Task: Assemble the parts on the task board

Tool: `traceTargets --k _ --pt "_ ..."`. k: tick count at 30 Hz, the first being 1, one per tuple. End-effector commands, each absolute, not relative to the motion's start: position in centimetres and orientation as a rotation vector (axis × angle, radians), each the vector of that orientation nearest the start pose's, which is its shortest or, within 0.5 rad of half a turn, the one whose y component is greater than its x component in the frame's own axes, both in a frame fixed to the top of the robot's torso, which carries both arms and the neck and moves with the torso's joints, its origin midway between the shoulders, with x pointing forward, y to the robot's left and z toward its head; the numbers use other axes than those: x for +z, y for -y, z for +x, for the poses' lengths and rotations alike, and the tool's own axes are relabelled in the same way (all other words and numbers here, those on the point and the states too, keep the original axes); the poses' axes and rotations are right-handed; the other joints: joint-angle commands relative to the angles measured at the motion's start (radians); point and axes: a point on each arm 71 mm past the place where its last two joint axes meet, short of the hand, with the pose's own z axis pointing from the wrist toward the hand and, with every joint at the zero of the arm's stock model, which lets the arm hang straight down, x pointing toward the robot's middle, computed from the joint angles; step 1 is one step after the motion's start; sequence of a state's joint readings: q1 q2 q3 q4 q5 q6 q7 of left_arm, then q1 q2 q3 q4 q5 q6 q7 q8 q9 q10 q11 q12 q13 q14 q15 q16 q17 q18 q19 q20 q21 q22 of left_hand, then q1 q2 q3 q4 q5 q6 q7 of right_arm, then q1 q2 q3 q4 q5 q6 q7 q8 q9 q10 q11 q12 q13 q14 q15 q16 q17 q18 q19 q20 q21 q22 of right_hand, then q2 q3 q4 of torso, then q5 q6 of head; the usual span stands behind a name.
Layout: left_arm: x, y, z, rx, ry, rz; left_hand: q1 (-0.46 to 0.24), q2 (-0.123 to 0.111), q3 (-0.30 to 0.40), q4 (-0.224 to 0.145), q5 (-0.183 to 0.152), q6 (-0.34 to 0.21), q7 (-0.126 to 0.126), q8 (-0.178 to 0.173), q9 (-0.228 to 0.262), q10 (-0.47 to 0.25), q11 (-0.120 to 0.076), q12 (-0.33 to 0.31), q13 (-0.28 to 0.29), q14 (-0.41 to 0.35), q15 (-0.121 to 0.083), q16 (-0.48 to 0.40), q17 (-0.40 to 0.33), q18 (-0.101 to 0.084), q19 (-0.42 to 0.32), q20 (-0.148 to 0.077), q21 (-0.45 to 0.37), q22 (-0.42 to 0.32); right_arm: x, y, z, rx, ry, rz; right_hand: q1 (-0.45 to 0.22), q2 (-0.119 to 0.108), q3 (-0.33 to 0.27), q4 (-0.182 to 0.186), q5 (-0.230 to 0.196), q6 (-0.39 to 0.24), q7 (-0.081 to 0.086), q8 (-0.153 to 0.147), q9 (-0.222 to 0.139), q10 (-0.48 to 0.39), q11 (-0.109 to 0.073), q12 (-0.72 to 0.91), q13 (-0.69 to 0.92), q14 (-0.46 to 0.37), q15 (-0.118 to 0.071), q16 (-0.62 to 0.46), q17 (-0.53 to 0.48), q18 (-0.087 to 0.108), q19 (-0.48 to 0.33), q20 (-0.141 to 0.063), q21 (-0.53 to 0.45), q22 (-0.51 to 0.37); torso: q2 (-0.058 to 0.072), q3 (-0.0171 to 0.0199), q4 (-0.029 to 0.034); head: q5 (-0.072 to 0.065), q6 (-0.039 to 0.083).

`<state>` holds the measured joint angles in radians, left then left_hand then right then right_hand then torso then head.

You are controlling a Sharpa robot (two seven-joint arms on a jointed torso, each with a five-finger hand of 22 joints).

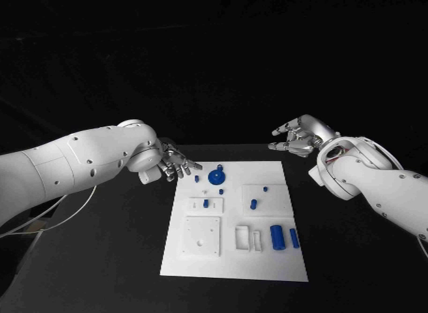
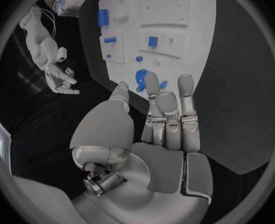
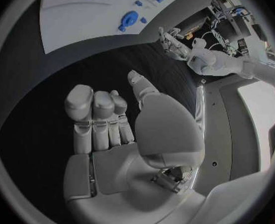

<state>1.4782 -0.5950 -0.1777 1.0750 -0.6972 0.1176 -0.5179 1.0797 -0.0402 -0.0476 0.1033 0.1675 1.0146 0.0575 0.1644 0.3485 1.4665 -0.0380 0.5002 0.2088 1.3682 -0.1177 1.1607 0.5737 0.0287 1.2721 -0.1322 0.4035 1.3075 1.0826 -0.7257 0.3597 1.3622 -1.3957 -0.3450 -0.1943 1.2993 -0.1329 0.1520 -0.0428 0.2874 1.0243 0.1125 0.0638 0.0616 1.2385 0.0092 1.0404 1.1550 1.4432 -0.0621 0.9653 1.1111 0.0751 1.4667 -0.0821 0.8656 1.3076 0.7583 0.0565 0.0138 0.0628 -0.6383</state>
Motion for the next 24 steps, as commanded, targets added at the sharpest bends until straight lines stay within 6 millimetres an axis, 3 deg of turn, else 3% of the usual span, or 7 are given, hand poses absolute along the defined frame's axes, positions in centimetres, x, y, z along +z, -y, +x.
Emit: traceTargets --k 1,4,6,11,13,20,24 --pt "-13.9 -22.9 58.7 -0.461 -2.205 -0.551 -0.001 0.003 0.000 0.005 -0.006 -0.037 0.004 0.064 -0.071 0.041 0.005 0.003 0.005 -0.001 0.006 0.007 -0.006 -0.006 0.007 0.002 -0.008 0.012 -11.3 21.8 54.1 0.669 -1.436 0.240 -0.001 0.004 -0.002 -0.004 0.006 -0.001 0.002 -0.002 0.001 -0.005 0.000 -0.002 0.000 -0.002 0.002 -0.005 0.000 0.011 0.008 0.004 -0.003 0.108 0.003 0.0031 -0.0034 0.000 0.002" --pt "-13.7 -23.1 59.4 -0.443 -2.198 -0.546 0.006 0.004 0.008 0.013 0.015 -0.063 0.005 0.160 -0.170 0.041 0.003 0.009 0.012 0.000 0.007 0.020 -0.015 -0.006 0.012 0.002 -0.015 0.017 -11.2 21.8 54.1 0.669 -1.435 0.240 -0.002 0.004 0.001 -0.005 0.017 0.000 0.002 -0.002 0.001 -0.004 0.000 -0.001 0.001 -0.001 0.001 -0.004 0.001 0.011 0.008 0.004 -0.002 0.108 0.005 0.0035 -0.0051 -0.001 0.008" --pt "-13.7 -23.0 59.8 -0.432 -2.202 -0.535 0.009 0.027 -0.012 -0.013 0.061 -0.050 0.000 0.176 -0.173 0.040 0.000 0.014 0.014 -0.002 0.005 0.024 -0.014 -0.007 0.013 0.001 -0.013 0.017 -11.2 21.8 54.1 0.669 -1.435 0.239 -0.003 0.003 0.002 -0.005 0.023 0.000 0.002 -0.002 0.001 -0.004 0.000 -0.001 0.000 -0.001 0.001 -0.004 0.001 0.012 0.008 0.003 -0.004 0.107 0.007 0.0032 -0.0064 -0.001 0.008" --pt "-14.0 -22.5 60.5 -0.384 -2.211 -0.470 0.004 0.044 -0.038 -0.037 0.074 -0.055 -0.004 0.200 -0.166 0.040 -0.001 0.015 0.014 -0.004 0.004 0.029 -0.015 -0.009 0.010 0.000 -0.011 0.017 -11.2 21.6 54.1 0.673 -1.433 0.237 -0.005 0.003 0.003 -0.004 0.024 -0.001 0.002 -0.002 0.001 -0.005 -0.001 -0.002 0.000 0.000 0.001 -0.004 0.001 0.011 0.008 0.003 -0.002 0.108 0.013 0.0045 -0.0116 0.004 0.011" --pt "-14.3 -22.3 60.7 -0.365 -2.214 -0.448 0.001 0.041 -0.034 -0.037 0.082 -0.082 -0.009 0.252 -0.107 0.039 -0.004 0.016 0.015 -0.006 0.002 0.032 -0.015 -0.012 0.008 -0.004 -0.009 0.017 -11.2 21.5 54.0 0.675 -1.432 0.236 -0.005 0.003 0.003 -0.004 0.024 -0.001 0.002 -0.002 0.001 -0.005 -0.001 -0.002 0.000 0.000 0.001 -0.004 0.001 0.011 0.008 0.003 -0.002 0.108 0.016 0.0055 -0.0140 0.006 0.012" --pt "-15.7 -22.2 61.3 -0.303 -2.209 -0.390 0.003 0.040 -0.039 -0.046 0.162 -0.073 -0.025 0.324 -0.002 0.040 -0.011 0.029 0.023 -0.006 -0.003 0.046 -0.013 -0.014 0.008 -0.006 -0.001 0.018 -11.1 21.4 54.0 0.681 -1.428 0.234 -0.007 0.002 0.002 -0.004 0.024 -0.001 0.002 -0.002 0.001 -0.004 0.000 -0.002 0.000 -0.001 0.001 -0.004 0.001 0.011 0.009 0.003 -0.002 0.108 0.027 0.0069 -0.0217 0.012 0.017" --pt "-16.2 -22.2 61.6 -0.296 -2.189 -0.381 -0.004 0.039 -0.044 -0.044 0.184 -0.101 -0.039 0.405 0.150 0.040 -0.017 0.037 0.029 -0.006 -0.008 0.053 -0.014 -0.017 0.007 -0.011 0.006 0.018 -10.9 21.3 53.9 0.684 -1.422 0.234 -0.007 0.002 0.002 -0.004 0.024 -0.001 0.002 -0.002 0.001 -0.004 0.000 -0.002 0.000 -0.001 0.001 -0.004 0.001 0.011 0.009 0.003 -0.002 0.108 0.032 0.0090 -0.0244 0.015 0.019"
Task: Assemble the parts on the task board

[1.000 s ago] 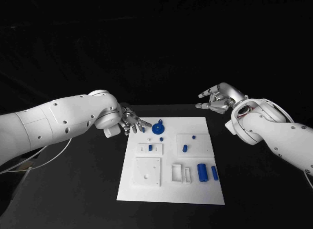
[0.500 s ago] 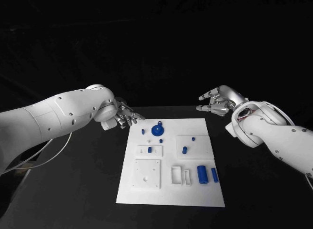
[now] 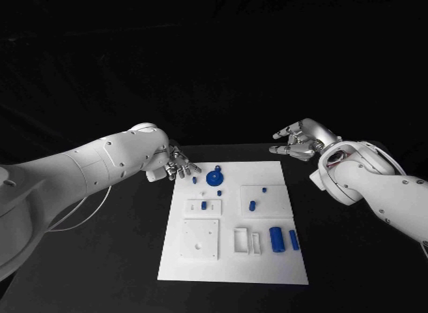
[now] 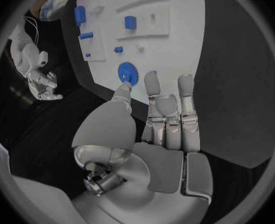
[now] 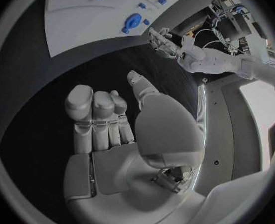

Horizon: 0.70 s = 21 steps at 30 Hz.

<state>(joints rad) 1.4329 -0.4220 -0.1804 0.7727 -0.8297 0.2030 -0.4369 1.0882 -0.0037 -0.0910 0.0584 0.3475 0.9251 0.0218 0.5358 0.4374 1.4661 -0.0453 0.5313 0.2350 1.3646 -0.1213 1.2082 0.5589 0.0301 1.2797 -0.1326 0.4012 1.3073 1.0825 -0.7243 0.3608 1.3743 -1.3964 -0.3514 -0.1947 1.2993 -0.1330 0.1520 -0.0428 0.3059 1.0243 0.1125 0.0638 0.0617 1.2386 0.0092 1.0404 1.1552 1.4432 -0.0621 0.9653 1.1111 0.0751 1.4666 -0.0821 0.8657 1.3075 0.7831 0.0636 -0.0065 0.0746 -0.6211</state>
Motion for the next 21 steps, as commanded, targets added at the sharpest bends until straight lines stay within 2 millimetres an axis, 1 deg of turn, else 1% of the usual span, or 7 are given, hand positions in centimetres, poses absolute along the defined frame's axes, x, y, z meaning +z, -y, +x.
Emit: traceTargets --k 1,3,6,11,13,15,21 --pt "-16.26 -22.25 61.60 -0.295 -2.184 -0.379 -0.012 0.001 0.001 0.003 0.005 -0.015 -0.007 0.043 0.082 0.040 -0.011 0.007 0.005 -0.001 -0.005 0.007 0.001 -0.019 0.000 -0.011 0.010 0.018 -10.92 21.31 53.91 0.685 -1.421 0.234 -0.007 0.002 0.002 -0.004 0.005 -0.001 0.002 -0.002 0.001 -0.004 -0.001 -0.002 0.000 -0.001 0.001 -0.004 0.001 0.011 0.009 0.003 -0.002 0.108 0.008 0.0022 -0.0046 0.004 0.002" --pt "-16.31 -22.28 61.70 -0.290 -2.169 -0.371 -0.015 -0.007 0.005 0.011 0.008 -0.024 -0.013 0.067 0.147 0.040 -0.014 0.014 0.010 0.000 -0.007 0.014 0.006 -0.021 0.001 -0.014 0.015 0.019 -10.84 21.26 53.88 0.688 -1.416 0.233 -0.005 0.002 0.003 -0.005 0.005 -0.003 0.003 -0.002 0.001 -0.004 0.000 -0.002 0.000 0.000 0.001 -0.004 0.002 0.011 0.009 0.003 -0.002 0.108 0.011 0.0028 -0.0062 0.005 0.004" --pt "-16.31 -22.33 61.86 -0.282 -2.148 -0.360 -0.016 -0.033 0.034 0.044 0.004 -0.018 -0.015 0.044 0.230 0.040 -0.015 0.014 0.016 0.001 -0.008 0.019 0.005 -0.021 -0.002 -0.014 0.021 0.018 -10.78 21.13 53.87 0.692 -1.413 0.232 -0.005 0.002 0.003 -0.005 0.005 -0.003 0.003 -0.002 0.001 -0.004 0.000 -0.002 0.000 0.000 0.001 -0.004 0.002 0.011 0.009 0.003 -0.002 0.108 0.012 0.0029 -0.0106 0.008 0.005" --pt "-16.33 -22.34 61.96 -0.267 -2.141 -0.340 -0.021 -0.043 0.040 0.060 -0.003 -0.012 -0.015 0.029 0.256 0.040 -0.016 0.016 0.017 0.002 -0.008 0.022 0.007 -0.021 -0.001 -0.015 0.025 0.018 -10.73 21.10 53.86 0.693 -1.411 0.232 -0.005 0.002 0.003 -0.005 0.005 -0.003 0.003 -0.002 0.001 -0.004 0.000 -0.002 0.000 0.000 0.001 -0.004 0.002 0.011 0.009 0.003 -0.002 0.108 0.012 0.0044 -0.0142 0.010 0.004" --pt "-16.36 -22.31 61.95 -0.266 -2.146 -0.334 -0.021 -0.046 0.043 0.065 -0.005 -0.009 -0.014 0.015 0.262 0.040 -0.015 0.016 0.018 0.002 -0.008 0.022 0.005 -0.021 -0.002 -0.015 0.026 0.018 -10.72 21.14 53.86 0.693 -1.410 0.233 -0.005 0.002 0.003 -0.005 0.005 -0.003 0.003 -0.002 0.001 -0.004 0.000 -0.002 0.000 0.000 0.001 -0.004 0.002 0.011 0.009 0.003 -0.002 0.108 0.012 0.0044 -0.0126 0.010 0.002" --pt "-16.42 -22.23 61.90 -0.266 -2.156 -0.327 -0.023 -0.047 0.044 0.069 -0.011 -0.008 -0.015 0.013 0.263 0.040 -0.015 0.016 0.018 0.001 -0.008 0.022 0.005 -0.021 -0.003 -0.014 0.026 0.018 -10.71 21.16 53.86 0.692 -1.410 0.233 -0.005 0.002 0.003 -0.005 0.005 -0.003 0.003 -0.002 0.001 -0.004 0.000 -0.002 0.000 0.000 0.001 -0.004 0.002 0.011 0.009 0.003 -0.002 0.108 0.013 0.0034 -0.0106 0.008 0.003" --pt "-16.72 -21.96 61.74 -0.265 -2.192 -0.309 -0.023 -0.040 0.042 0.068 -0.010 -0.001 -0.014 0.000 0.264 0.040 -0.014 0.015 0.017 -0.002 -0.007 0.022 0.002 -0.021 -0.005 -0.014 0.026 0.018 -10.70 21.14 53.86 0.693 -1.410 0.234 -0.005 0.002 0.003 -0.005 0.005 -0.003 0.003 -0.002 0.001 -0.004 0.000 -0.002 0.000 0.000 0.001 -0.004 0.002 0.011 0.009 0.003 -0.002 0.108 0.013 0.0020 -0.0116 0.008 0.003"
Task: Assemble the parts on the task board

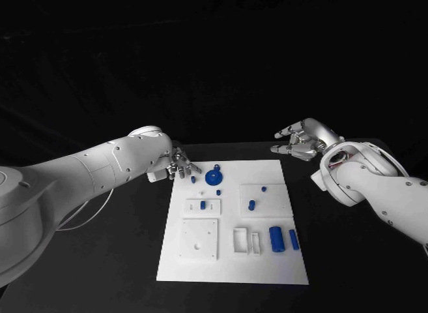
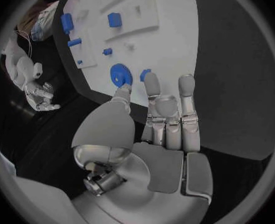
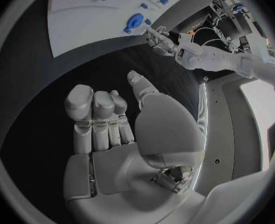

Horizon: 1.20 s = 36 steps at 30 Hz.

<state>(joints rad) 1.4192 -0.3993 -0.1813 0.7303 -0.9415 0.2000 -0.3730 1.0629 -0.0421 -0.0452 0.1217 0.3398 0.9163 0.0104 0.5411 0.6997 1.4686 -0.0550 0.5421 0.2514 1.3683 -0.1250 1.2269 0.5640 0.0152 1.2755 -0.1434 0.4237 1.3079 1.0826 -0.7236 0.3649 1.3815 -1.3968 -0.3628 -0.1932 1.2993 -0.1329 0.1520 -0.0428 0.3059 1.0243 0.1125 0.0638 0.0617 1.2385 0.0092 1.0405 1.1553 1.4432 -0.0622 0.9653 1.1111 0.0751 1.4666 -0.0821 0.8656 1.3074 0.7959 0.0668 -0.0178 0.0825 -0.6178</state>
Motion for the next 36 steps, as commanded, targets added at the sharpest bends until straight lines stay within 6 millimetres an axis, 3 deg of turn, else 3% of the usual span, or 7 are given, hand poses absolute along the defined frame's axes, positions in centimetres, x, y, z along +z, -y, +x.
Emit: traceTargets --k 1,11,22,26,27,34,36 --pt "-16.8 -22.0 61.7 -0.263 -2.197 -0.308 0.002 -0.001 -0.004 0.005 -0.003 0.008 -0.002 -0.005 0.002 0.037 -0.004 0.004 0.000 -0.005 -0.004 0.003 -0.003 -0.006 0.000 -0.003 0.004 0.017 -10.7 21.1 53.9 0.693 -1.410 0.234 -0.005 0.002 0.003 -0.005 0.005 -0.003 0.003 -0.002 0.001 -0.004 0.000 -0.002 0.000 0.000 0.001 -0.004 0.002 0.011 0.009 0.003 -0.002 0.108 0.001 -0.0011 -0.0004 0.000 0.000" --pt "-17.4 -22.2 61.6 -0.244 -2.220 -0.309 0.000 0.004 -0.007 0.002 -0.003 0.006 0.000 -0.019 0.000 0.036 -0.002 -0.001 -0.001 -0.010 -0.002 0.001 -0.010 -0.006 -0.004 -0.002 0.004 0.017 -10.7 21.2 53.9 0.692 -1.411 0.234 -0.006 0.002 0.003 -0.004 0.004 -0.002 0.002 -0.002 0.001 -0.003 -0.001 -0.001 0.000 0.001 0.001 -0.004 0.001 0.011 0.009 0.003 -0.001 0.108 0.002 -0.0025 0.0001 -0.001 -0.002" --pt "-17.8 -22.2 61.5 -0.243 -2.242 -0.308 0.000 0.007 -0.009 0.000 -0.006 0.008 0.003 -0.034 -0.007 0.035 0.000 -0.008 -0.002 -0.014 0.000 -0.001 -0.014 -0.005 -0.006 0.000 0.003 0.017 -10.7 21.2 53.9 0.692 -1.413 0.233 -0.007 0.003 0.004 -0.001 0.003 -0.001 0.002 -0.002 0.001 -0.002 -0.001 -0.001 0.000 0.001 0.001 -0.004 0.002 0.011 0.009 0.003 0.000 0.108 0.001 -0.0014 -0.0011 -0.001 -0.004" --pt "-18.0 -22.2 61.5 -0.245 -2.253 -0.307 0.001 0.019 -0.016 -0.012 -0.003 0.013 0.003 -0.043 -0.012 0.036 0.000 -0.009 -0.002 -0.015 0.000 0.001 -0.015 -0.005 -0.007 0.000 0.003 0.017 -10.7 21.2 53.9 0.690 -1.414 0.234 -0.007 0.004 0.004 -0.001 0.001 -0.001 0.002 -0.002 0.001 -0.002 -0.001 -0.001 0.000 0.001 0.001 -0.005 0.002 0.011 0.009 0.003 0.000 0.108 0.000 -0.0008 0.0001 -0.001 -0.005" --pt "-18.0 -22.2 61.4 -0.247 -2.257 -0.307 -0.003 0.034 -0.034 -0.030 -0.001 0.019 0.004 -0.054 -0.013 0.034 0.000 -0.009 -0.001 -0.015 0.000 0.002 -0.017 -0.005 -0.006 0.001 0.003 0.017 -10.7 21.2 53.9 0.690 -1.414 0.235 -0.007 0.005 0.006 0.000 -0.006 -0.001 0.002 -0.002 0.001 -0.003 -0.001 -0.002 -0.001 0.001 0.001 -0.005 0.001 0.011 0.009 0.003 -0.001 0.108 0.000 -0.0005 0.0001 -0.001 -0.005" --pt "-18.1 -22.2 61.4 -0.256 -2.257 -0.317 0.004 0.055 -0.037 -0.040 0.008 0.020 0.005 -0.069 -0.019 0.035 0.001 -0.016 -0.003 -0.016 0.001 0.000 -0.020 -0.004 -0.008 0.001 0.003 0.017 -10.7 21.2 53.9 0.688 -1.416 0.237 -0.007 0.005 0.009 0.001 -0.023 -0.001 0.002 -0.002 0.001 -0.002 -0.001 -0.001 -0.001 0.001 0.001 -0.005 0.001 0.011 0.009 0.003 -0.001 0.108 0.001 -0.0009 -0.0009 -0.003 -0.005" --pt "-18.1 -22.1 61.4 -0.264 -2.255 -0.324 0.013 0.081 -0.038 -0.052 0.014 0.022 0.004 -0.075 -0.019 0.036 0.000 -0.016 -0.003 -0.016 0.000 0.000 -0.020 -0.004 -0.008 0.001 0.002 0.017 -10.7 21.2 53.9 0.687 -1.416 0.238 -0.006 0.005 0.010 0.001 -0.025 -0.001 0.002 -0.002 0.001 -0.002 -0.001 -0.001 -0.001 0.001 0.001 -0.005 0.002 0.011 0.009 0.003 -0.001 0.108 0.001 -0.0006 -0.0005 -0.002 -0.004"
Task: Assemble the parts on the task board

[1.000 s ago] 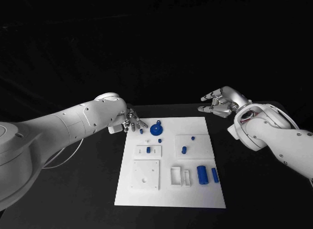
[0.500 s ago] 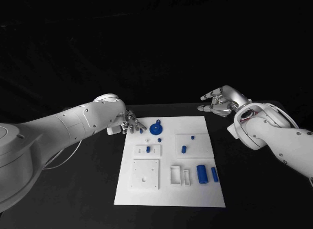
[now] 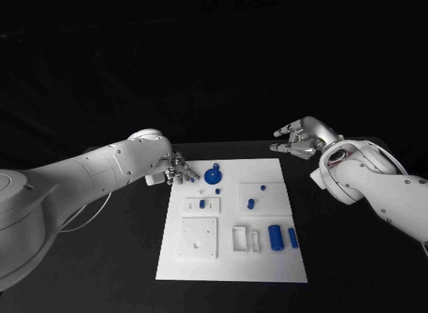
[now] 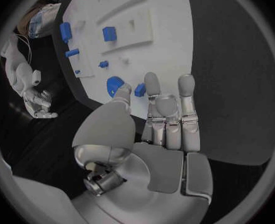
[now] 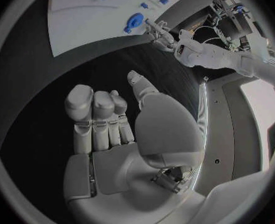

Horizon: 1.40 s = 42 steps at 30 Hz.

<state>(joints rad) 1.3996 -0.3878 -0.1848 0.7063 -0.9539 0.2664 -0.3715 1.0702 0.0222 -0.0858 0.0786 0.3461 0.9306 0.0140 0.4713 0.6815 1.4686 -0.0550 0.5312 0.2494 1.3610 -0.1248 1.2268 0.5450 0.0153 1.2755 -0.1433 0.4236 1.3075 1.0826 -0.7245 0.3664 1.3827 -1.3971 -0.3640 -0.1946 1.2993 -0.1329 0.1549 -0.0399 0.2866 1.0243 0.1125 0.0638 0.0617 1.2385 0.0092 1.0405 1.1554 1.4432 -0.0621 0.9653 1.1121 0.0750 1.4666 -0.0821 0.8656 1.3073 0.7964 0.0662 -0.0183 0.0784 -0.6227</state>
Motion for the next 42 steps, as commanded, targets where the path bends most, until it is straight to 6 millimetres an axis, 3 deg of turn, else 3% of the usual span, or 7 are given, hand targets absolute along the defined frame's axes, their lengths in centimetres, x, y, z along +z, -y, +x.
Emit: traceTargets --k 1,10,26,30,35,38,42 --pt "-18.12 -22.14 61.44 -0.265 -2.255 -0.326 0.006 0.018 0.003 -0.009 0.008 0.008 0.000 -0.005 0.000 0.036 0.000 -0.005 -0.001 -0.009 0.000 0.000 -0.001 -0.005 -0.008 0.001 0.003 0.017 -10.70 21.25 53.89 0.687 -1.416 0.238 -0.006 0.005 0.007 -0.002 -0.005 -0.001 0.002 -0.002 0.001 -0.002 -0.001 -0.001 -0.001 0.001 0.001 -0.005 0.001 0.011 0.009 0.003 -0.001 0.108 0.000 0.0002 0.0000 0.002 0.000" --pt "-17.99 -21.84 61.57 -0.320 -2.233 -0.357 0.034 0.078 0.012 -0.052 0.035 0.000 -0.001 -0.010 0.007 0.035 0.000 -0.017 -0.006 -0.010 0.000 -0.011 -0.008 -0.005 -0.010 0.001 -0.002 0.016 -10.83 21.35 54.04 0.688 -1.420 0.246 -0.008 0.008 0.011 0.002 -0.007 0.000 0.002 -0.002 0.001 -0.002 -0.001 -0.001 0.000 0.001 0.001 -0.005 0.001 0.011 0.009 0.003 -0.002 0.108 0.001 -0.0004 0.0012 0.007 -0.007" --pt "-17.82 -21.60 61.69 -0.362 -2.204 -0.385 0.085 0.116 0.054 -0.112 0.054 -0.004 -0.004 -0.014 0.001 0.037 -0.001 -0.020 -0.008 -0.008 -0.001 -0.014 -0.007 -0.006 -0.009 0.000 -0.007 0.017 -10.95 21.34 54.17 0.696 -1.422 0.254 -0.011 0.006 0.023 0.004 -0.002 0.004 0.001 -0.002 0.001 0.001 -0.002 0.003 0.002 0.004 0.000 -0.002 0.003 0.011 0.011 0.002 0.003 0.109 0.000 -0.0003 0.0006 0.011 -0.007" --pt "-17.76 -21.78 61.65 -0.372 -2.188 -0.411 0.100 0.141 0.081 -0.132 0.056 -0.007 -0.009 0.012 0.022 0.034 -0.004 -0.020 -0.008 -0.008 -0.002 -0.014 -0.006 -0.007 -0.009 -0.002 -0.007 0.017 -10.96 21.44 54.17 0.696 -1.422 0.258 -0.017 0.012 0.028 0.010 -0.005 0.005 0.001 -0.002 0.001 0.001 -0.002 0.003 0.002 0.004 0.000 -0.002 0.003 0.011 0.011 0.002 0.003 0.109 -0.001 0.0003 0.0008 0.009 -0.007" --pt "-17.75 -21.85 61.50 -0.388 -2.173 -0.442 0.102 0.163 0.134 -0.184 0.091 -0.011 -0.012 0.053 0.063 0.036 -0.006 -0.016 -0.005 -0.007 -0.004 -0.010 -0.004 -0.007 -0.009 -0.003 -0.005 0.019 -10.96 21.56 54.18 0.695 -1.423 0.261 -0.019 0.007 0.033 0.012 -0.004 0.004 0.001 -0.002 0.001 0.001 -0.002 0.003 0.002 0.004 -0.001 -0.003 0.003 0.011 0.011 0.002 0.001 0.108 -0.002 -0.0004 0.0011 0.010 -0.006" --pt "-17.75 -21.93 61.33 -0.399 -2.163 -0.467 0.079 0.159 0.166 -0.212 0.128 -0.007 -0.014 0.065 0.088 0.039 -0.007 -0.009 -0.004 -0.002 -0.006 -0.008 -0.002 -0.007 -0.006 -0.005 0.000 0.019 -10.97 21.64 54.19 0.693 -1.424 0.262 -0.019 0.007 0.033 0.012 -0.004 0.004 0.001 -0.002 0.001 0.001 -0.002 0.003 0.002 0.004 -0.001 -0.003 0.003 0.011 0.011 0.002 0.001 0.108 -0.001 -0.0013 0.0020 0.010 -0.005" --pt "-17.70 -22.14 60.94 -0.408 -2.146 -0.498 0.049 0.154 0.194 -0.236 0.145 0.006 -0.017 0.061 0.106 0.040 -0.009 -0.002 -0.007 0.004 -0.007 -0.009 0.002 -0.006 -0.004 -0.007 0.006 0.018 -10.98 21.76 54.19 0.691 -1.424 0.264 -0.019 0.007 0.033 0.012 -0.004 0.004 0.001 -0.002 0.001 0.001 -0.002 0.003 0.002 0.004 -0.001 -0.003 0.003 0.011 0.011 0.002 0.001 0.108 -0.003 -0.0014 0.0040 0.012 -0.005"
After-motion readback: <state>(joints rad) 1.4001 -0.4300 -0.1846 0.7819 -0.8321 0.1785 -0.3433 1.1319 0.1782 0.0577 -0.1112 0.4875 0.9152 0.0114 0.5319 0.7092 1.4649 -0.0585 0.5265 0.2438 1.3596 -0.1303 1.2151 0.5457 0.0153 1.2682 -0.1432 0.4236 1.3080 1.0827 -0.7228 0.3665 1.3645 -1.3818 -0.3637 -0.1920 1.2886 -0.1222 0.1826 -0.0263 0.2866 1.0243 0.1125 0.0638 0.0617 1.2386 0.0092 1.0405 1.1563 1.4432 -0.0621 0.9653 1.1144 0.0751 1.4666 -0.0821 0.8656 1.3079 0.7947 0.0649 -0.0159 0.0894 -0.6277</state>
